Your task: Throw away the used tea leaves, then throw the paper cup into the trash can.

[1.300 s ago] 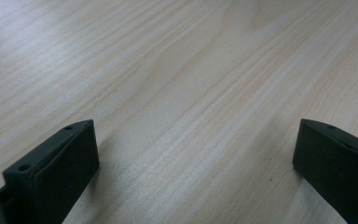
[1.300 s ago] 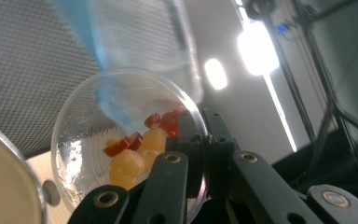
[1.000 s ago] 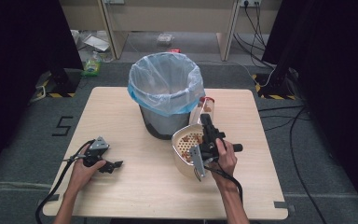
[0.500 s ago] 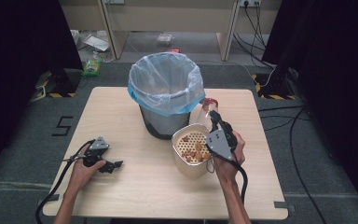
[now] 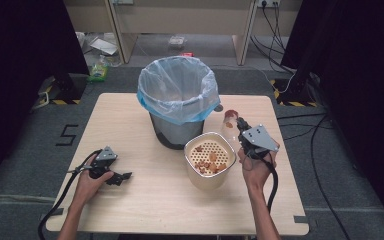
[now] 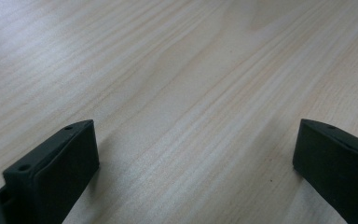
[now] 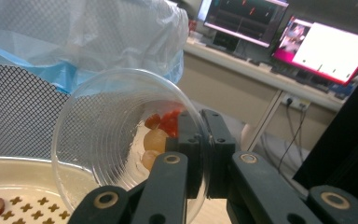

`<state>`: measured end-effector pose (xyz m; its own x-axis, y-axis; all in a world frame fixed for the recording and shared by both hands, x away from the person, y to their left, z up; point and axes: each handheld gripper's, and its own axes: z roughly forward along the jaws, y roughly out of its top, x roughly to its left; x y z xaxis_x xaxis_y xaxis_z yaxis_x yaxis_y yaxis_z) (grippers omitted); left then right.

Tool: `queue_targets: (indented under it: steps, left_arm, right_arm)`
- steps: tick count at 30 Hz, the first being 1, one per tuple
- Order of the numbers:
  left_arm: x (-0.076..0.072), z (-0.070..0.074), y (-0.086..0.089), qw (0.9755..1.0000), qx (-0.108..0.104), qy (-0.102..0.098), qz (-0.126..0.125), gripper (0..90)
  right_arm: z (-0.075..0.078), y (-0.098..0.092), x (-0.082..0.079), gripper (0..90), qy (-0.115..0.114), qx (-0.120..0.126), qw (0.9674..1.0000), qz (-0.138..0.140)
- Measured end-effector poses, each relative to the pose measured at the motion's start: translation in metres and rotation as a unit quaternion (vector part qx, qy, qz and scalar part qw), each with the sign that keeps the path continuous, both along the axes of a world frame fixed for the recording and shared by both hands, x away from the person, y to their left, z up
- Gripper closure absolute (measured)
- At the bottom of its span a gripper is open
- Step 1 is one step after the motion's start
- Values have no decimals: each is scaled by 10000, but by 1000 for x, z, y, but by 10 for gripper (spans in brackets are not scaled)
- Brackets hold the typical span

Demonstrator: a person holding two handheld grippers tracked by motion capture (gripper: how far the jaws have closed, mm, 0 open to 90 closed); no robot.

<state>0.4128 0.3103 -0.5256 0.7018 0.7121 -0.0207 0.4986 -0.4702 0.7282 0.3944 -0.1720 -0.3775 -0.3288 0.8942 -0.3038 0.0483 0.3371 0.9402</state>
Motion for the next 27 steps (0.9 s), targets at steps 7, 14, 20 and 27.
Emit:
queue_targets:
  steps: [7, 14, 20, 27]
  left_arm:
    - [1, 0, 0, 10000, 11, 8, -13, 0]
    - [1, 0, 0, 10000, 19, 6, -14, 0]
    - [1, 0, 0, 10000, 13, 4, -13, 0]
    - [1, 0, 0, 10000, 12, 0, -13, 0]
  right_arm:
    - [18, -10, 13, 877, 598, 346, 9974, 190]
    - [45, -17, 25, 876, 852, 446, 9949, 314]
    - [79, -20, 28, 876, 700, 440, 9961, 300]
    - [125, -19, 37, 876, 594, 528, 9962, 370]
